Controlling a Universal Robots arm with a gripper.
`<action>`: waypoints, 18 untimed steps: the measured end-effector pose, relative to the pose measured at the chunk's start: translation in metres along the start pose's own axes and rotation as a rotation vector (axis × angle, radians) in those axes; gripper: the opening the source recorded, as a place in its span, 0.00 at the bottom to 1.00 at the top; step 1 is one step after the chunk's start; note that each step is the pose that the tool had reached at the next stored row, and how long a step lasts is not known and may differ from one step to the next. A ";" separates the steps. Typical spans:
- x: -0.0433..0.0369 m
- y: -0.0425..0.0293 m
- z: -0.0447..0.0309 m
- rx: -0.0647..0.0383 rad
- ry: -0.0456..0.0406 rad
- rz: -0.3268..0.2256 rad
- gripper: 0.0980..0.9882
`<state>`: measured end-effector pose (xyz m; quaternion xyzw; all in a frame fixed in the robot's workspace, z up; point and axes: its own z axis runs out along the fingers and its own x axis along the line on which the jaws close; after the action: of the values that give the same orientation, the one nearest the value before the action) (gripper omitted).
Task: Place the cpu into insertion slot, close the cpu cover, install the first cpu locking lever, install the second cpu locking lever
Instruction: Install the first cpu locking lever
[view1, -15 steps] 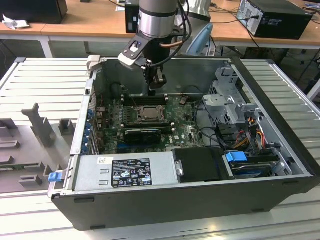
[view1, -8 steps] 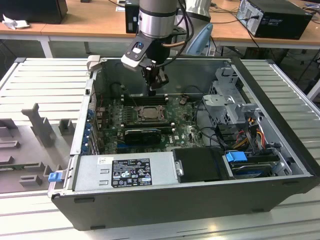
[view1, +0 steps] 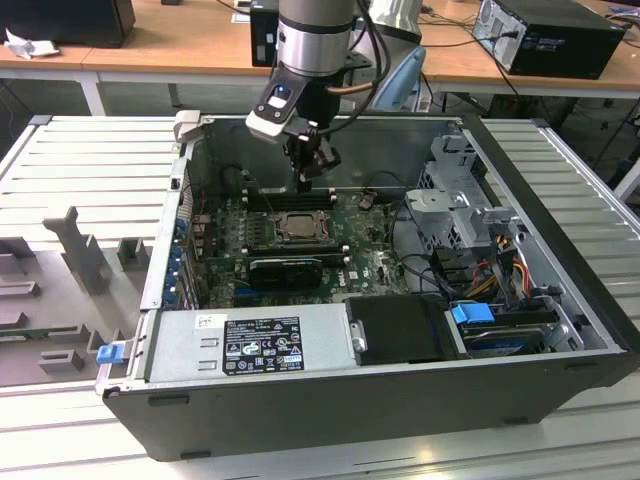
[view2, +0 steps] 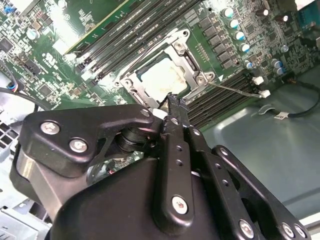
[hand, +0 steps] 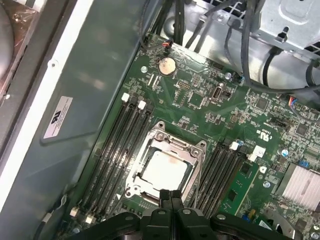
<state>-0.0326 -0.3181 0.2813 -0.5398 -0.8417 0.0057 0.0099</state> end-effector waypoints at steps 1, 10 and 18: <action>0.0000 0.0000 0.0000 0.000 -0.0003 -0.012 0.01; 0.0000 0.0000 0.0000 0.000 -0.0029 -0.109 0.01; 0.0000 0.0000 0.0000 -0.001 -0.0053 -0.201 0.01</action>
<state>-0.0326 -0.3182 0.2813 -0.4528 -0.8916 0.0059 0.0080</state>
